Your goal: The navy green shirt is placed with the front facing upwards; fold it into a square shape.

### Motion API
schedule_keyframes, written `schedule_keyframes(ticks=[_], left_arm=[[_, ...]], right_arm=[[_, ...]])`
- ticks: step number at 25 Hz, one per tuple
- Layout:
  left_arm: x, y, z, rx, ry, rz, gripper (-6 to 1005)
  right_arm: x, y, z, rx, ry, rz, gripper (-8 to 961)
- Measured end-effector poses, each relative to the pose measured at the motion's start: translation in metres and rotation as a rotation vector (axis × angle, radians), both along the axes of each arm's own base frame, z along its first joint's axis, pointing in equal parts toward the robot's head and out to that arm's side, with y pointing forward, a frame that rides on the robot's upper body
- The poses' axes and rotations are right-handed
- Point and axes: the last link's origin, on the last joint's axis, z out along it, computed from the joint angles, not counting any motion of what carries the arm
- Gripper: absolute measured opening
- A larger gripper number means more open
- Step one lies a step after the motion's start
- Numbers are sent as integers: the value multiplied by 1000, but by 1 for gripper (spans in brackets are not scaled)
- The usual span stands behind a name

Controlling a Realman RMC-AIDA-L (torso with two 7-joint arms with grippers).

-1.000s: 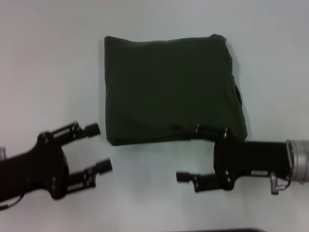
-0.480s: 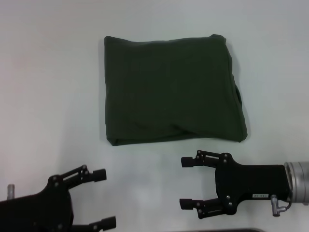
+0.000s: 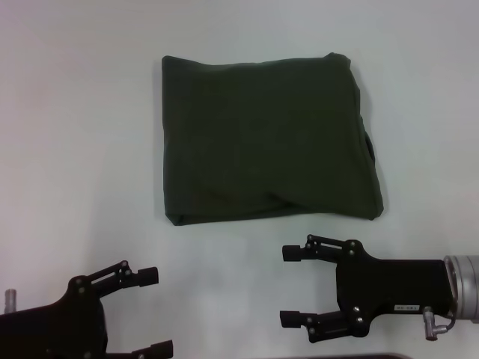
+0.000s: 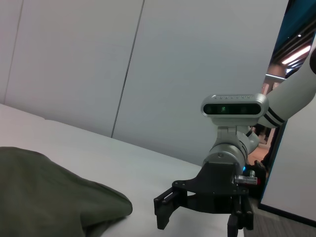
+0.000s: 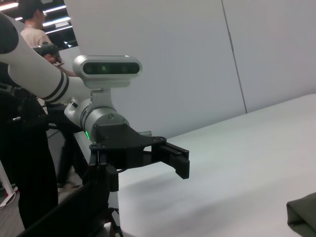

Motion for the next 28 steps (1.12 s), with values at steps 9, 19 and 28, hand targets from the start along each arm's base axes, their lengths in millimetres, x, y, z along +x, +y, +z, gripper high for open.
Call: schedule_keyframes(ticks=[9, 19, 28], left_arm=[[1, 1, -1, -2, -1, -6, 933], [2, 3, -1, -2, -1, -13, 933], [4, 6, -2, -3, -5, -19, 933]], right_arm=[[0, 0, 0, -2, 0, 0, 941], [-1, 2, 0, -7, -4, -2, 941], [0, 2, 1, -6, -5, 1, 942]])
